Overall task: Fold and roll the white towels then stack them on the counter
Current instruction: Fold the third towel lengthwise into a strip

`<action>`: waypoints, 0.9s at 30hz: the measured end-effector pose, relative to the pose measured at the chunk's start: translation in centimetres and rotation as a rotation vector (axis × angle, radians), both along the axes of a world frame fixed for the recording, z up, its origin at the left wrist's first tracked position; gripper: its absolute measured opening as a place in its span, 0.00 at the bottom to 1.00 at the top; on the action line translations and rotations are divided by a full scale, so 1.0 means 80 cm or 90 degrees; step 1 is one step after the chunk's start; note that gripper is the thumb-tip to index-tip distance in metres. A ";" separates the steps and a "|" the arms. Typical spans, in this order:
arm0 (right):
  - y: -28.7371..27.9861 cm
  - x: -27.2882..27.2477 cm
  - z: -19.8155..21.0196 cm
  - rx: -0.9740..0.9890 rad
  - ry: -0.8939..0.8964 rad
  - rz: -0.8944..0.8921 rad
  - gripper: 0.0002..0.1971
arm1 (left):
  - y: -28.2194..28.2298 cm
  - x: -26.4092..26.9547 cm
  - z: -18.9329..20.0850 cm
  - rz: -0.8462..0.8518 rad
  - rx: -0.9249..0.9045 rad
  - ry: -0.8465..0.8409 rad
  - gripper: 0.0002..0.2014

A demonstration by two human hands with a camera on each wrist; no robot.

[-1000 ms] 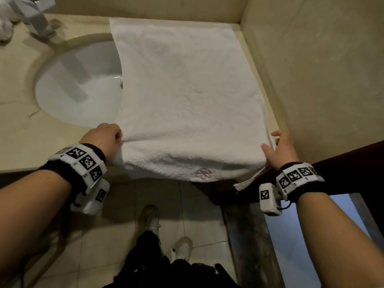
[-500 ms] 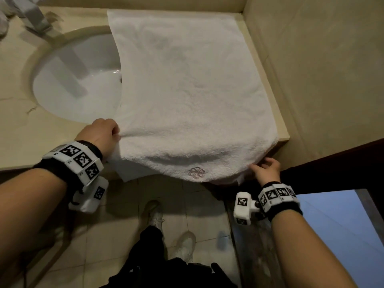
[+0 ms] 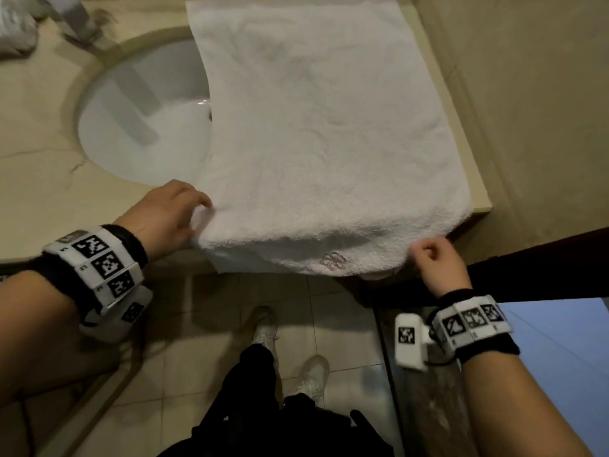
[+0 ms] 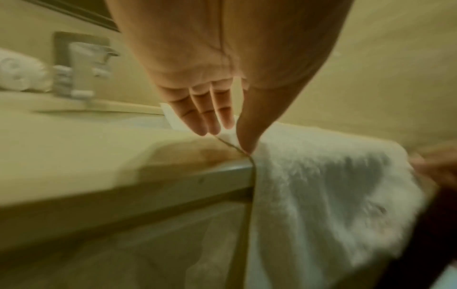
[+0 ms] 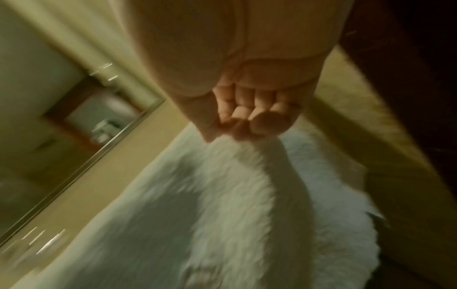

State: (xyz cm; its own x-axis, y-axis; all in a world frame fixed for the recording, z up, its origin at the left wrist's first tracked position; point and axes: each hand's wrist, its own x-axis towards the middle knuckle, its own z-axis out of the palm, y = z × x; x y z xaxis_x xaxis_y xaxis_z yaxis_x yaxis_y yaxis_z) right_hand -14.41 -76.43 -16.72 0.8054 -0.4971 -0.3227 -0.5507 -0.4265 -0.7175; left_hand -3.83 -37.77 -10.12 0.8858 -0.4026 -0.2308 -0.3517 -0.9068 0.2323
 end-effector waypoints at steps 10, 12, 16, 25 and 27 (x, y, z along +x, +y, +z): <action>0.219 0.050 0.072 0.137 0.034 0.448 0.05 | -0.007 0.026 0.011 -0.415 0.079 -0.039 0.13; 0.246 0.056 0.074 0.135 0.047 0.449 0.05 | -0.016 0.046 0.009 -0.408 0.061 0.010 0.13; 0.283 0.060 0.072 0.142 0.038 0.291 0.15 | -0.040 0.089 0.006 -0.334 0.007 0.077 0.17; 0.328 0.077 0.059 -0.297 0.079 0.077 0.14 | -0.063 0.117 0.023 -0.544 0.019 0.102 0.16; 0.318 0.069 0.061 -0.269 0.101 0.050 0.10 | -0.060 0.118 0.022 -0.584 0.051 0.090 0.17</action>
